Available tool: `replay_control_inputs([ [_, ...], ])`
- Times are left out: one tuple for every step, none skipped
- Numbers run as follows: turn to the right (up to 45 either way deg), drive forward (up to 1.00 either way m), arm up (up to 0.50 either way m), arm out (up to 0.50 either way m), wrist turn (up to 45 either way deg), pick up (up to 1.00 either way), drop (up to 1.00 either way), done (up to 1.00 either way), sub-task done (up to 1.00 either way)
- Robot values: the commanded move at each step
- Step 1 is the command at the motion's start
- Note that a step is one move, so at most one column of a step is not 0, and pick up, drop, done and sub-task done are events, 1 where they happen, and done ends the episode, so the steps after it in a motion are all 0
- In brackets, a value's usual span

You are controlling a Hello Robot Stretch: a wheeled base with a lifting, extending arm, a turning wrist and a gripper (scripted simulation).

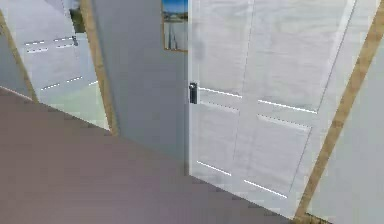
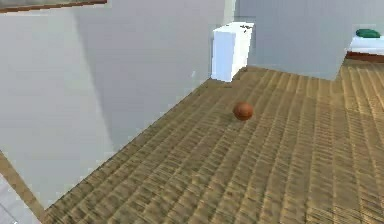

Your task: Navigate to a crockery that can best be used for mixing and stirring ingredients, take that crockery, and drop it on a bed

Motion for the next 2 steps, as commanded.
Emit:
replay_control_inputs([
  [-45.0, 0.00, 0.00, 0.00, 0.0, 0.00, 0.00, 0.00, 0.00],
  [-6.0, 0.00, 0.00, 0.00, 0.0, 0.00, 0.00, 0.00, 0.00],
])
